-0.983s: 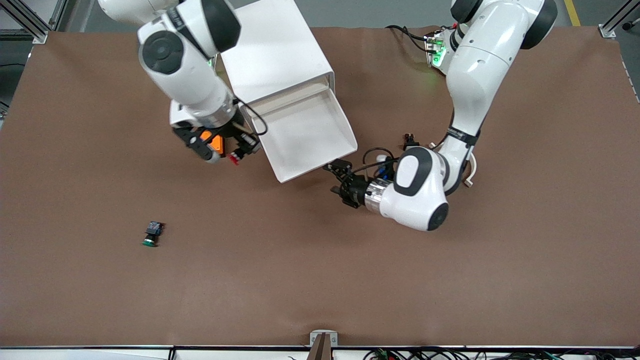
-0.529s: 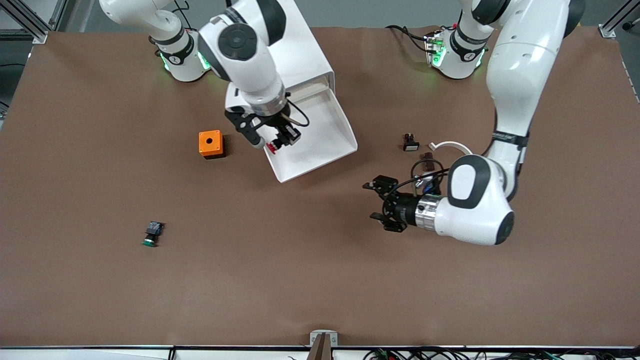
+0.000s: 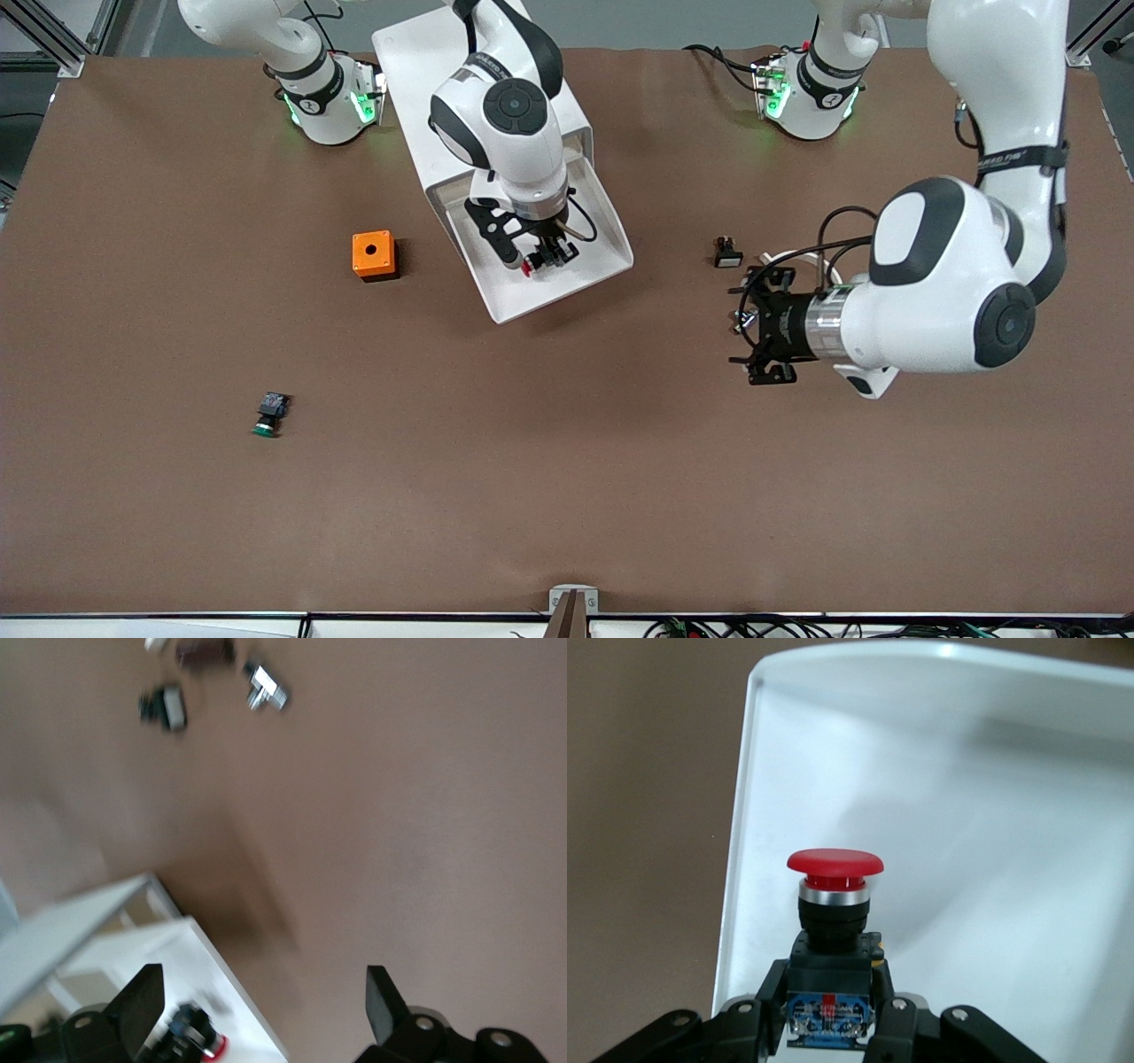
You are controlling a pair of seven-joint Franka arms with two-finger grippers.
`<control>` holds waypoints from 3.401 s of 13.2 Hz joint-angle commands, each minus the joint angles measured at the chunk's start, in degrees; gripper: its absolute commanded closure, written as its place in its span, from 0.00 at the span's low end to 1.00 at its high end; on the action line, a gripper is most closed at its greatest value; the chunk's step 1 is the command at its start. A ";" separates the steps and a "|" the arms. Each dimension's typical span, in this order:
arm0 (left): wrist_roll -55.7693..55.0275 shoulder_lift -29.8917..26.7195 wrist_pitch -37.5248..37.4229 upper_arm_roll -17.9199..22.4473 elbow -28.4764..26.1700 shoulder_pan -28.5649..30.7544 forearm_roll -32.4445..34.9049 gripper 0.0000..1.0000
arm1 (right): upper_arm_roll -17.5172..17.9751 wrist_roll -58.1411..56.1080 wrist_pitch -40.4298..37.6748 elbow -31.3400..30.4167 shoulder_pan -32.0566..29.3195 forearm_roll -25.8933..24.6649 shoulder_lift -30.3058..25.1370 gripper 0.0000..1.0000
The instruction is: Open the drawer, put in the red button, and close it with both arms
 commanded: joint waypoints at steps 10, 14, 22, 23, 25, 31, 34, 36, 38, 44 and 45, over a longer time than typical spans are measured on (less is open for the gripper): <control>44.41 -8.65 -3.26 -1.58 -2.88 -0.66 11.88 0.00 | -1.20 -7.31 -6.44 8.24 0.89 -1.88 1.54 0.00; 47.51 -8.22 -1.51 -10.79 -5.69 -0.66 24.51 0.00 | -1.37 -34.73 -19.89 13.87 -8.23 -1.88 -0.48 0.00; 59.10 -1.02 12.37 -13.45 -9.13 -3.38 25.78 0.00 | -1.90 -92.93 -28.70 14.05 -35.65 -3.37 -8.65 0.00; 59.11 0.21 13.95 -13.54 -9.04 -4.43 25.78 0.00 | -1.90 -96.20 -29.31 14.05 -38.38 -3.28 -9.36 0.00; 58.59 3.11 17.29 -13.54 -9.04 -5.75 25.86 0.00 | -1.90 -98.68 -31.25 14.14 -41.82 -3.02 -10.07 0.00; 51.75 11.37 27.66 -13.54 -8.86 -10.75 24.37 0.00 | -1.90 -105.55 -34.42 16.07 -48.42 -3.46 -9.63 0.00; 46.38 12.26 28.65 -13.63 -9.21 -14.45 23.85 0.00 | -1.90 -105.64 -34.94 16.07 -49.57 -3.63 -9.63 0.00; 43.04 12.18 28.03 -13.63 -9.82 -16.91 22.36 0.00 | -1.90 -106.16 -36.00 16.07 -49.74 -5.56 -9.63 0.00; 42.42 12.09 27.94 -15.90 -10.79 -17.01 18.33 0.00 | -1.90 -109.32 -36.00 16.16 -49.83 -5.83 -9.63 0.00; 32.59 11.82 27.50 -22.93 -15.72 -17.62 15.76 0.00 | -1.72 -108.98 -36.00 18.88 -51.85 -4.69 -9.54 0.00; 30.91 11.82 27.41 -22.94 -15.81 -18.58 15.76 0.00 | -1.72 -109.15 -36.09 19.23 -51.85 -4.60 -9.80 0.00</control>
